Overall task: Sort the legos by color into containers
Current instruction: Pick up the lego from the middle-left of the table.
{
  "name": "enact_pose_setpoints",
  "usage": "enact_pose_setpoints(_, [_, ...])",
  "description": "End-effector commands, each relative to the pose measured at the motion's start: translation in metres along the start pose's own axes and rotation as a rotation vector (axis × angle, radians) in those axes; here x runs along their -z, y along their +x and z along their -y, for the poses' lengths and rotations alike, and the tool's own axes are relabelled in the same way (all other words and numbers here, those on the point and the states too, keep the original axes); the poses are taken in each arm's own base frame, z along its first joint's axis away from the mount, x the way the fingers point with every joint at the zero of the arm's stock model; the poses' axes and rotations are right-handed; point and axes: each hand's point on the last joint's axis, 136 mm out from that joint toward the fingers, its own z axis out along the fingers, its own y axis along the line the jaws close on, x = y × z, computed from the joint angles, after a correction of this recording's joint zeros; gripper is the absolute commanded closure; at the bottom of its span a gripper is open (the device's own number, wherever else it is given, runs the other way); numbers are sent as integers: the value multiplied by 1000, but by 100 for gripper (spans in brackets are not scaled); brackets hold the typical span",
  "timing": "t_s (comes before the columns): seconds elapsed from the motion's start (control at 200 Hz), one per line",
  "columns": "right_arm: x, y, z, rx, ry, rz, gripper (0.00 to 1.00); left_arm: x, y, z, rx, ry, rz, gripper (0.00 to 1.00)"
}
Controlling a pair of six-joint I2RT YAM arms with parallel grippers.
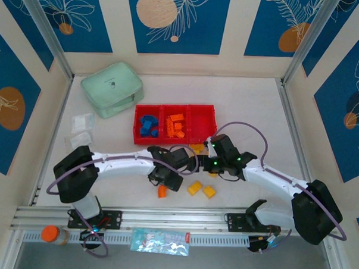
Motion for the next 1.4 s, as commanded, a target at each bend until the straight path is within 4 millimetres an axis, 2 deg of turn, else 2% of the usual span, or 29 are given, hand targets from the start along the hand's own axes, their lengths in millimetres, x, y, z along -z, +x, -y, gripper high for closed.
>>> enact_pose_setpoints(0.0, [1,3,5,-11,4,6,1,-8,10,8,-6,25,-38,21])
enact_pose_setpoints(0.195, [2,3,8,-27,-6,6,1,-17,24,-6,15,-29,-78,19])
enact_pose_setpoints(0.425, [2,2,7,-32,-17,6,1,-29,31,-2,8,-3,-89,24])
enact_pose_setpoints(0.745, [4,1,8,-39,-22,10,1,-35,29,-8,9,-33,-71,45])
enact_pose_setpoints(0.955, [5,-2,7,-44,-30,15,1,-33,29,-11,10,-44,-66,57])
enact_pose_setpoints(1.145, [7,-4,6,-48,-40,17,1,-27,27,-14,16,-50,-48,62])
enact_pose_setpoints(1.305, [15,-11,1,-54,-64,29,1,-10,17,-15,25,-51,-6,63])
enact_pose_setpoints(1.395, [23,-18,-3,-51,-69,41,1,3,7,-22,43,-73,39,64])
